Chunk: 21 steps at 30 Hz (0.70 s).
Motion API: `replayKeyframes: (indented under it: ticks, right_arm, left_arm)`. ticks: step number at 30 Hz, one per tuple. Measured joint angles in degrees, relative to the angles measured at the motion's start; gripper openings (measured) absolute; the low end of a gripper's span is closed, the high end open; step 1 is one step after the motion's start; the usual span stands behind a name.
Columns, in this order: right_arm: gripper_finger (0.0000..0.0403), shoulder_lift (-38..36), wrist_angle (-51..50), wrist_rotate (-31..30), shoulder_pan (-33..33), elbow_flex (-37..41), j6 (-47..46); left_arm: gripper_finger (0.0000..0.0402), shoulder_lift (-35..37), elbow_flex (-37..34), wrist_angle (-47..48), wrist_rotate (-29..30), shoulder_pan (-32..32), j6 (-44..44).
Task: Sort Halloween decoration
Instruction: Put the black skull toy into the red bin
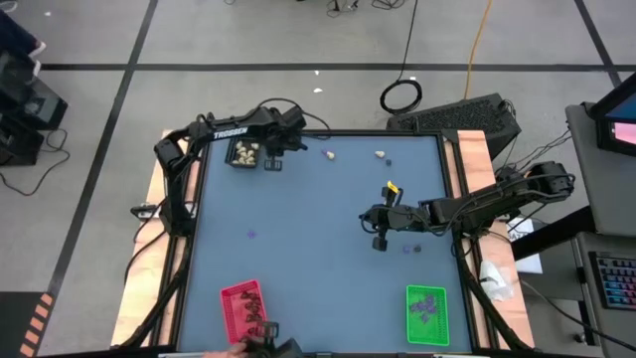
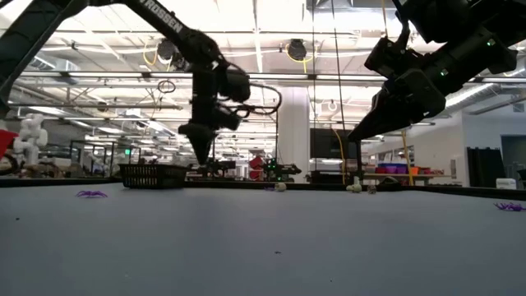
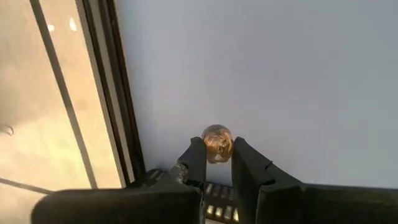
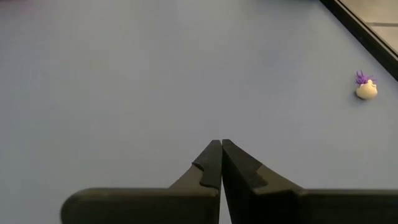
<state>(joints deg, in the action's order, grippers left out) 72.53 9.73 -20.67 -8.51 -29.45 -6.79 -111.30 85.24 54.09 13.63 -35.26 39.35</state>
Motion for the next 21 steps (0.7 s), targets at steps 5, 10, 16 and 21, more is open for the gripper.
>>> replayKeyframes:
  ticks: [5, 10, 16, 21]
  right_arm:
    - [0.0000, 0.0, -0.1, 0.0, 0.0, 0.0, 0.0]
    - [0.0000, 0.0, -0.3, 0.1, 0.0, 0.0, 0.0]
    - [0.0000, 0.0, -0.6, 0.1, 0.0, 0.0, 0.0]
    - [0.0000, 0.0, -0.8, 0.2, 0.0, 0.0, -1.3]
  left_arm:
    - [0.0034, 3.4, 0.8, 1.0, -2.7, 3.7, -1.0]
    - [0.0033, 8.1, -0.7, 3.2, -7.7, 7.5, -7.3]
    - [0.0031, 14.3, -3.2, 11.2, -8.7, 16.5, -14.5]
    - [0.0020, 20.9, -5.9, 18.1, -9.3, 28.4, -25.2]
